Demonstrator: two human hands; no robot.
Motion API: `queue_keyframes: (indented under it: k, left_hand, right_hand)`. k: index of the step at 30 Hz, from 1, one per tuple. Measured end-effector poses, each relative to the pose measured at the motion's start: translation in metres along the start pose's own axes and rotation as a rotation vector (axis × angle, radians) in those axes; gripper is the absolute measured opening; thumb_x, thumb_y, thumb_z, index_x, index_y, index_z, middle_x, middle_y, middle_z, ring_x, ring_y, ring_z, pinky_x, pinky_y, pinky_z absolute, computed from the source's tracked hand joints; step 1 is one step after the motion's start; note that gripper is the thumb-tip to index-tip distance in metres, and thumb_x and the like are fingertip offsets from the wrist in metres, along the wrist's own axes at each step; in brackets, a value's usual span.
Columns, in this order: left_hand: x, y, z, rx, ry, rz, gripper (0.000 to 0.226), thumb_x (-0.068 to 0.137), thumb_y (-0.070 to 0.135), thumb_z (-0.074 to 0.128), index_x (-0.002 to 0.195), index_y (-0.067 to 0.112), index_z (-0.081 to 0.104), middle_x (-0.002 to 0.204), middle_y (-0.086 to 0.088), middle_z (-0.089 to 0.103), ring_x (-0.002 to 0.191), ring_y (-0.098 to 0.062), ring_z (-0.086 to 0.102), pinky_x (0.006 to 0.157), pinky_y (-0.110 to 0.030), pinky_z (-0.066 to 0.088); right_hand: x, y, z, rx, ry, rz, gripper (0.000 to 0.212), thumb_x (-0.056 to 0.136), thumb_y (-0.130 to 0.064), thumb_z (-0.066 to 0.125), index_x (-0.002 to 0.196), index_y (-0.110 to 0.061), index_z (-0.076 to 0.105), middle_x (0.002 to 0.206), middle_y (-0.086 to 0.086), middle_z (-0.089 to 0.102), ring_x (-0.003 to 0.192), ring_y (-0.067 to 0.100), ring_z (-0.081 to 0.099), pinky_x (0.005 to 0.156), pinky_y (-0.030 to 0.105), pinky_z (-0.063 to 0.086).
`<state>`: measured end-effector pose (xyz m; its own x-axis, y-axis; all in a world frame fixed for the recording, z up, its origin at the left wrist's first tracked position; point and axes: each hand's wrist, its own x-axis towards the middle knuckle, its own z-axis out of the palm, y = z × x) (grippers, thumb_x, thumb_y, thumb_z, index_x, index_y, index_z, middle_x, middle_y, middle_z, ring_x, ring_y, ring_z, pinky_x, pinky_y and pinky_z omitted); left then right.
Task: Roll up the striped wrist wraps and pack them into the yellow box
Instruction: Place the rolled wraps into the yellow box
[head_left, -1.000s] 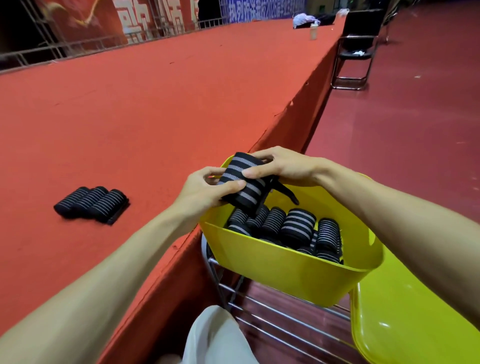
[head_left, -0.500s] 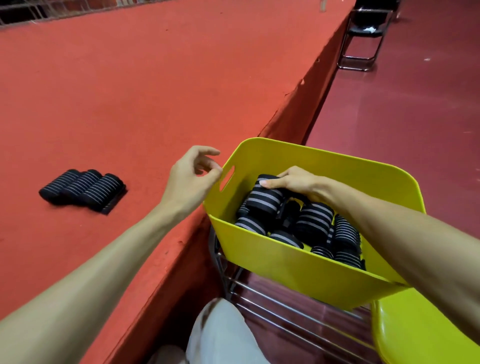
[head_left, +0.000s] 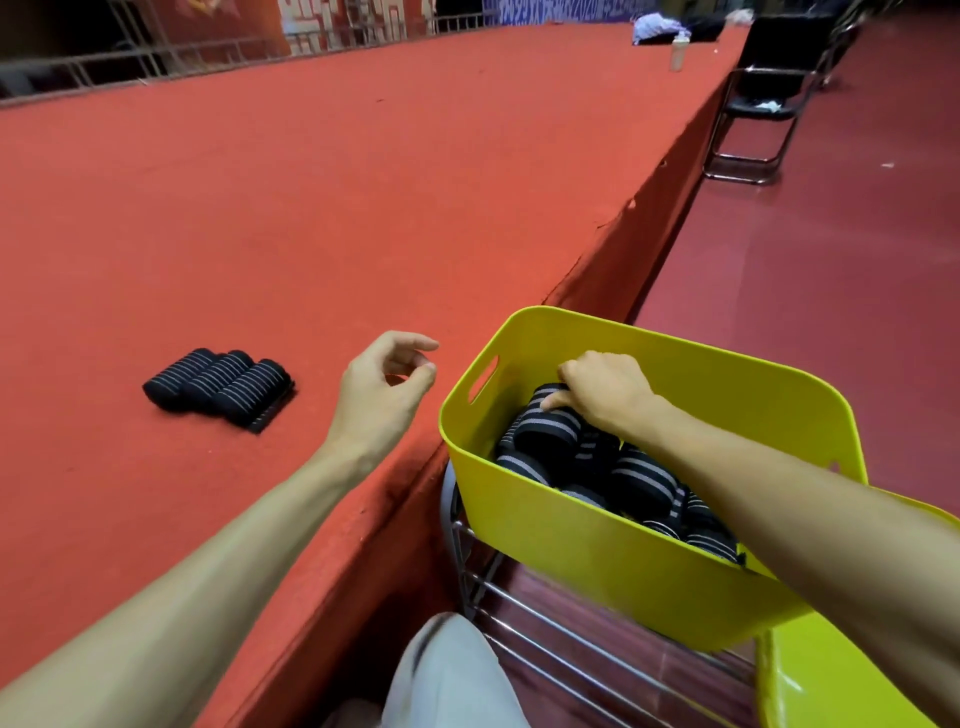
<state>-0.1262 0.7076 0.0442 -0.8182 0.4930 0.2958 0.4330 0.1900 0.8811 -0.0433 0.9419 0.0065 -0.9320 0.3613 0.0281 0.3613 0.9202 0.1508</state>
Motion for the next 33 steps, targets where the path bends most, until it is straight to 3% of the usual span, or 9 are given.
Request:
queue_keyframes:
  k: [3,7,10,14,20,23,27,30,33]
  left_hand:
    - [-0.008,0.009,-0.012,0.025,0.023,-0.009,0.023,0.088,0.005,0.062,0.093,0.027,0.066,0.086,0.003,0.067,0.083,-0.009,0.06,0.078,-0.027,0.049]
    - [-0.023,0.02,-0.036,0.035,0.13,0.0,0.024,0.087,0.005,0.062,0.085,0.027,0.068,0.083,0.0,0.069,0.079,-0.009,0.061,0.073,-0.018,0.047]
    - [-0.036,0.025,-0.056,0.019,0.176,-0.023,0.025,0.088,0.003,0.06,0.084,0.027,0.067,0.078,-0.003,0.067,0.071,-0.004,0.059,0.067,-0.011,0.044]
    - [-0.055,0.017,-0.087,0.03,0.15,-0.141,0.02,0.088,0.007,0.06,0.087,0.026,0.068,0.081,-0.005,0.069,0.078,-0.01,0.059,0.076,-0.024,0.044]
    - [-0.068,-0.021,-0.141,0.115,0.115,-0.311,0.013,0.09,0.012,0.059,0.09,0.02,0.069,0.079,0.002,0.066,0.072,-0.008,0.058,0.074,-0.027,0.043]
    - [-0.06,-0.057,-0.163,0.205,0.083,-0.359,0.013,0.089,0.012,0.061,0.088,0.023,0.067,0.083,0.008,0.063,0.076,-0.008,0.058,0.073,-0.019,0.041]
    - [-0.037,-0.107,-0.18,0.465,0.115,-0.166,0.021,0.085,0.004,0.062,0.093,0.023,0.065,0.101,0.007,0.05,0.082,-0.005,0.058,0.075,-0.003,0.036]
    - [-0.008,-0.139,-0.18,0.543,0.095,-0.083,0.02,0.087,0.01,0.062,0.101,0.023,0.063,0.105,0.006,0.053,0.09,-0.009,0.057,0.086,-0.022,0.043]
    - [0.024,-0.157,-0.169,0.584,0.113,-0.107,0.03,0.091,0.021,0.059,0.12,0.014,0.059,0.116,-0.001,0.054,0.111,-0.02,0.051,0.101,-0.036,0.039]
  right_hand:
    - [-0.005,0.001,-0.016,0.132,0.096,0.007,0.025,0.094,-0.028,0.056,0.112,-0.012,0.064,0.114,0.01,0.067,0.106,0.032,0.062,0.077,0.038,0.051]
    - [-0.013,-0.013,-0.052,0.487,0.201,-0.104,0.043,0.084,-0.004,0.058,0.125,-0.015,0.062,0.117,0.006,0.066,0.11,0.026,0.061,0.091,0.04,0.051]
    - [-0.017,-0.04,-0.077,0.61,0.268,-0.248,0.031,0.085,-0.01,0.066,0.116,-0.013,0.068,0.11,0.006,0.068,0.098,0.021,0.063,0.092,0.034,0.047]
    - [-0.016,-0.093,-0.103,0.703,0.255,-0.392,0.021,0.087,-0.014,0.066,0.107,-0.014,0.073,0.106,0.005,0.071,0.087,0.016,0.064,0.086,0.025,0.045]
    - [0.007,-0.176,-0.115,0.702,0.12,-0.566,0.023,0.082,-0.005,0.067,0.1,-0.016,0.075,0.099,0.001,0.074,0.076,0.007,0.06,0.073,0.015,0.04]
    - [0.029,-0.208,-0.105,0.738,0.081,-0.579,0.021,0.083,-0.008,0.068,0.102,-0.015,0.074,0.1,-0.003,0.073,0.077,0.008,0.06,0.075,0.015,0.041]
    - [0.062,-0.232,-0.087,0.812,0.074,-0.52,0.016,0.085,-0.012,0.068,0.098,-0.018,0.074,0.095,-0.007,0.072,0.078,0.006,0.059,0.071,0.012,0.039]
    - [0.084,-0.243,-0.074,0.82,0.076,-0.469,0.016,0.086,-0.012,0.066,0.098,-0.019,0.074,0.09,-0.01,0.069,0.076,0.004,0.058,0.066,0.001,0.035]
    - [0.097,-0.245,-0.066,0.832,0.084,-0.417,0.017,0.087,-0.013,0.064,0.099,-0.02,0.074,0.085,-0.015,0.065,0.073,-0.002,0.056,0.066,-0.003,0.035]
